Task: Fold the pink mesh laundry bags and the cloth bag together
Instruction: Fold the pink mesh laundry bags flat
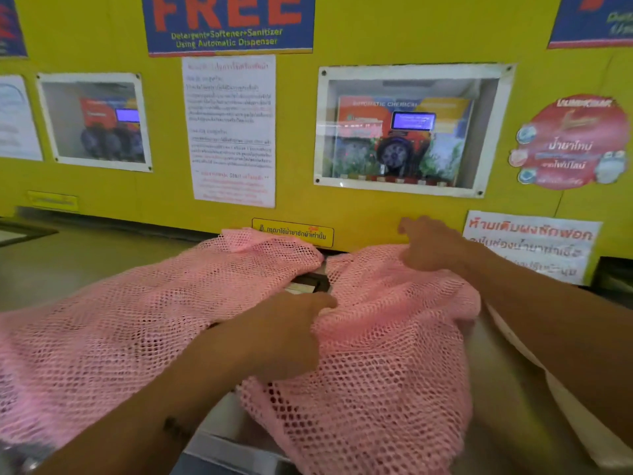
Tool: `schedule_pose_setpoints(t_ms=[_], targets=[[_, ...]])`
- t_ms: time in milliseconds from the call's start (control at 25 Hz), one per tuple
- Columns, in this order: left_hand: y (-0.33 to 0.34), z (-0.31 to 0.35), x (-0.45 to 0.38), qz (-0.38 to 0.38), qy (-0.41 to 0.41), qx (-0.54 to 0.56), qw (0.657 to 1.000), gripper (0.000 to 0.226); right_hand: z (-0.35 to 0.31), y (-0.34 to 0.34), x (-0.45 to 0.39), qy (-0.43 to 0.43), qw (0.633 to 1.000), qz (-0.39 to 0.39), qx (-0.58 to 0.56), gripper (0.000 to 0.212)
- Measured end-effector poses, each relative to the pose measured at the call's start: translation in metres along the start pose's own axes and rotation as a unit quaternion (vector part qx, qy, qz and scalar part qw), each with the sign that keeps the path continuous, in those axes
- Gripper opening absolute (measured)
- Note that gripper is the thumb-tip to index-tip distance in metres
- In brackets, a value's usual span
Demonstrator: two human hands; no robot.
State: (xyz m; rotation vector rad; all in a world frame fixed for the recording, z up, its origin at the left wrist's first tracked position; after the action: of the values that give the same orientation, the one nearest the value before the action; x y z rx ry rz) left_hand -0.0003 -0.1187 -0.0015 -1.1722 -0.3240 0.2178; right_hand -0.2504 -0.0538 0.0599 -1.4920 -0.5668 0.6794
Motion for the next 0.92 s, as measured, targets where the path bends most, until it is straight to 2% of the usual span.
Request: schedule_pose_setpoints(t_ms=[120, 160, 240, 280, 320, 360, 440, 480, 560, 640, 720, 800, 880, 920], targets=[[0.002, 0.000, 0.015, -0.089, -0.076, -0.080, 0.990, 0.040, -0.026, 0.007, 0.034, -0.098, 0.990, -0.102, -0.005, 0.036], [-0.003, 0.005, 0.015, -0.083, -0.078, -0.107, 0.988, 0.036, -0.033, 0.013, 0.049, -0.125, 0.982, -0.141, 0.018, 0.036], [-0.022, 0.021, 0.003, -0.010, -0.048, -0.129, 0.990, 0.039, -0.041, 0.025, 0.076, -0.152, 0.966, -0.203, 0.047, 0.041], [-0.031, 0.027, -0.009, 0.044, -0.026, -0.107, 0.993, 0.038, -0.043, 0.028, 0.086, -0.160, 0.965, -0.202, 0.048, 0.041], [-0.037, 0.033, -0.021, 0.095, 0.001, -0.076, 0.993, 0.036, -0.044, 0.023, 0.090, -0.165, 0.971, -0.170, 0.036, 0.038], [-0.035, 0.038, -0.036, 0.114, 0.027, -0.055, 0.992, 0.038, -0.041, 0.013, 0.093, -0.156, 0.981, -0.117, 0.023, 0.033], [-0.012, 0.045, -0.066, 0.072, 0.063, -0.033, 0.995, 0.048, -0.031, -0.006, 0.100, -0.128, 0.992, -0.020, 0.009, 0.023], [0.004, 0.046, -0.078, 0.033, 0.063, -0.026, 0.997, 0.055, -0.026, -0.008, 0.105, -0.123, 0.992, -0.016, -0.001, 0.021], [0.037, 0.039, -0.097, -0.038, 0.023, -0.055, 0.997, 0.066, -0.024, 0.011, 0.124, -0.131, 0.985, -0.106, -0.040, 0.018], [0.057, 0.027, -0.105, -0.060, -0.023, -0.118, 0.991, 0.068, -0.027, 0.044, 0.145, -0.152, 0.967, -0.200, -0.039, 0.029], [0.053, 0.015, -0.105, -0.039, -0.058, -0.170, 0.983, 0.066, -0.021, 0.057, 0.155, -0.158, 0.962, -0.217, -0.041, 0.044], [0.030, 0.005, -0.100, -0.019, -0.089, -0.249, 0.964, 0.062, -0.003, 0.058, 0.160, -0.128, 0.958, -0.245, -0.069, 0.053], [0.004, -0.001, -0.092, -0.016, -0.118, -0.314, 0.942, 0.060, 0.015, 0.051, 0.164, -0.104, 0.954, -0.269, -0.080, 0.050], [-0.008, 0.004, -0.084, 0.009, -0.117, -0.321, 0.940, 0.057, 0.021, 0.046, 0.162, -0.099, 0.957, -0.258, -0.083, 0.045]])
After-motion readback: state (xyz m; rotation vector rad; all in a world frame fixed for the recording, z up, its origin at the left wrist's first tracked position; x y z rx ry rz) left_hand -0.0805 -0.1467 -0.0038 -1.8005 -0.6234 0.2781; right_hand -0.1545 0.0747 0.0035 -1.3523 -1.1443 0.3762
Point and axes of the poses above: each hand's wrist, its own x-axis away from the middle knuckle, its own y-axis out of the palm, z = x × y, the point moved 9 cm from there along -x, towards the middle knuckle, and after that the axes turned 6 degrees about -z, right-handed, at the moved point
